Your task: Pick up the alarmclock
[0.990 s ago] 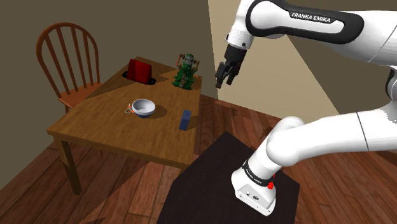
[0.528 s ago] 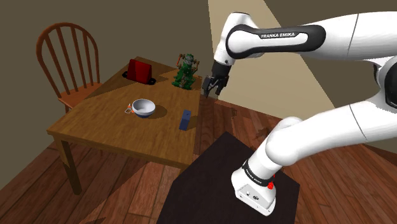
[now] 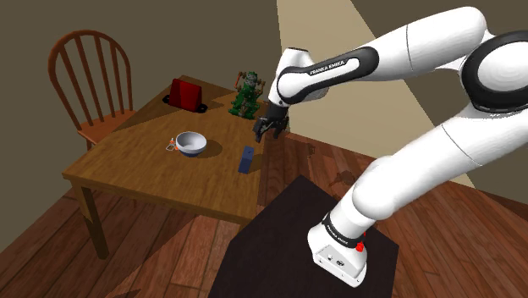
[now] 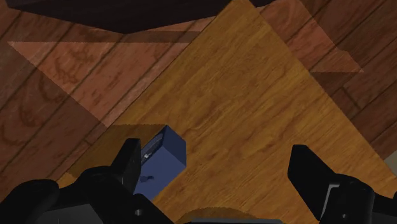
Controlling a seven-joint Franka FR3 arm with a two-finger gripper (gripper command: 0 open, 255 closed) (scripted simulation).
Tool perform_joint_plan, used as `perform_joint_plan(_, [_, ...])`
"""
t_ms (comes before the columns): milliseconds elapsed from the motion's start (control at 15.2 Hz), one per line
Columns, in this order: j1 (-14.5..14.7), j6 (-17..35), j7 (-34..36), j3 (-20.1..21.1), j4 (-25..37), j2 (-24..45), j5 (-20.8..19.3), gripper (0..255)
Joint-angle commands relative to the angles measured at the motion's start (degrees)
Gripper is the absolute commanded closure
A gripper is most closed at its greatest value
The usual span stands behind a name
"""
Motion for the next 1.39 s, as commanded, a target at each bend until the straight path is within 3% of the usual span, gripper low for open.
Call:
perform_joint_plan(0, [-0.44,4.67,0.68,-0.30,-0.28,3.91,0.05,0])
perform_joint_plan(462, [-1.43,18.54,2.70,-1.23,3.56,20.50,1.38,0])
perform_joint_plan(924, [-2.97,28.64,3.46,-1.45,11.24,37.26,4.44,0])
perform_joint_plan(1320, [-3.66,32.52,2.67,-0.54,12.40,42.30,5.44,0])
